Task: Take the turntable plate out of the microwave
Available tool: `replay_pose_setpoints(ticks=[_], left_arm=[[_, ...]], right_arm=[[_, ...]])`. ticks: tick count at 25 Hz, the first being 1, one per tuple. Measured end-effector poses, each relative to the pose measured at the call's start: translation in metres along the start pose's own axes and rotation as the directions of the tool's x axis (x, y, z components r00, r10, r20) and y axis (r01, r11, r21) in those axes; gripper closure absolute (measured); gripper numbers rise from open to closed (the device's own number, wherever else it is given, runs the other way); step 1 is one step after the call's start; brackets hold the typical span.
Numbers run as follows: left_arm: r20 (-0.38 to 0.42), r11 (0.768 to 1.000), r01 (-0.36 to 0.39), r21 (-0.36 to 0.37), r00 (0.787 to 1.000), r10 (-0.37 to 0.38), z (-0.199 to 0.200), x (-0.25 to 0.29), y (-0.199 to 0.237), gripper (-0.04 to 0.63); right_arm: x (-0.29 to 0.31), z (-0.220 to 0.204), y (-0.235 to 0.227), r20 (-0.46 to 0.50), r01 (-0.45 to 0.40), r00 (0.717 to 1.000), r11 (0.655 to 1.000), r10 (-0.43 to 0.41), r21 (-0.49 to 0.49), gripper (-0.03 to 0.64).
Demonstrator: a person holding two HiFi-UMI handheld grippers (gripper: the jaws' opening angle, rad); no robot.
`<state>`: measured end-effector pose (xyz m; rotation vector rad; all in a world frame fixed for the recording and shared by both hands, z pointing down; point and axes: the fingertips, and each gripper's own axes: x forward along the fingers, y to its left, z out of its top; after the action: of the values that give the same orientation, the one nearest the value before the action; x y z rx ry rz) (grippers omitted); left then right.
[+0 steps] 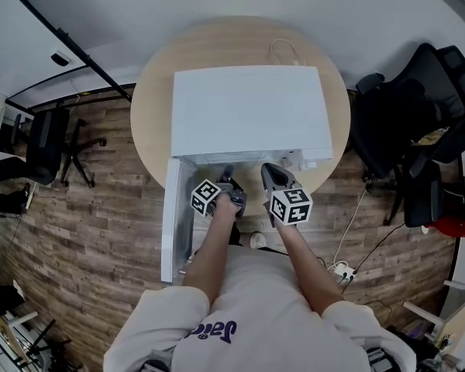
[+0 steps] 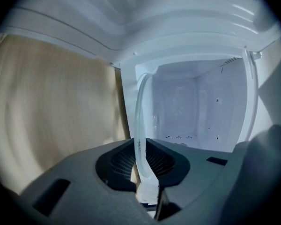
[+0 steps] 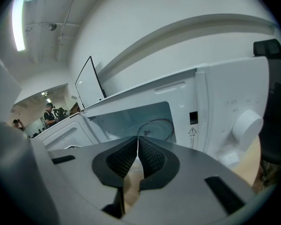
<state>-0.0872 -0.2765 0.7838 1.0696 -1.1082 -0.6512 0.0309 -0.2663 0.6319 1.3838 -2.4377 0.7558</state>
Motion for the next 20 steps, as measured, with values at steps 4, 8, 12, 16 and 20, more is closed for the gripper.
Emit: replay_pose_setpoints(ticks=[4, 8, 12, 16, 20], left_arm=[[-0.017, 0.999, 0.034, 0.005, 0.999, -0.034, 0.0, -0.004, -0.006, 0.535], [-0.033, 0.995, 0.099, 0.014, 0.995, -0.099, 0.0, -0.007, -0.016, 0.548], [-0.047, 0.99, 0.138, -0.001, 0.989, -0.138, -0.002, -0.009, -0.023, 0.555], [-0.069, 0.988, 0.156, -0.005, 0.985, -0.156, -0.006, -0.012, -0.027, 0.557], [-0.089, 0.987, 0.164, 0.005, 0.983, -0.162, -0.011, -0.018, -0.027, 0.558]], right_arm=[[-0.001, -0.008, 0.004, 0.068, -0.065, 0.996, 0.998, 0.064, 0.007, 0.598], [0.001, -0.032, -0.001, 0.084, -0.105, 0.992, 0.99, 0.098, 0.089, 0.598], [0.005, -0.061, -0.01, 0.103, -0.155, 0.986, 0.943, 0.13, 0.294, 0.597], [0.013, -0.086, -0.015, 0.123, -0.194, 0.98, 0.866, 0.154, 0.46, 0.595], [0.024, -0.099, -0.017, 0.154, -0.235, 0.972, 0.78, 0.178, 0.58, 0.454]])
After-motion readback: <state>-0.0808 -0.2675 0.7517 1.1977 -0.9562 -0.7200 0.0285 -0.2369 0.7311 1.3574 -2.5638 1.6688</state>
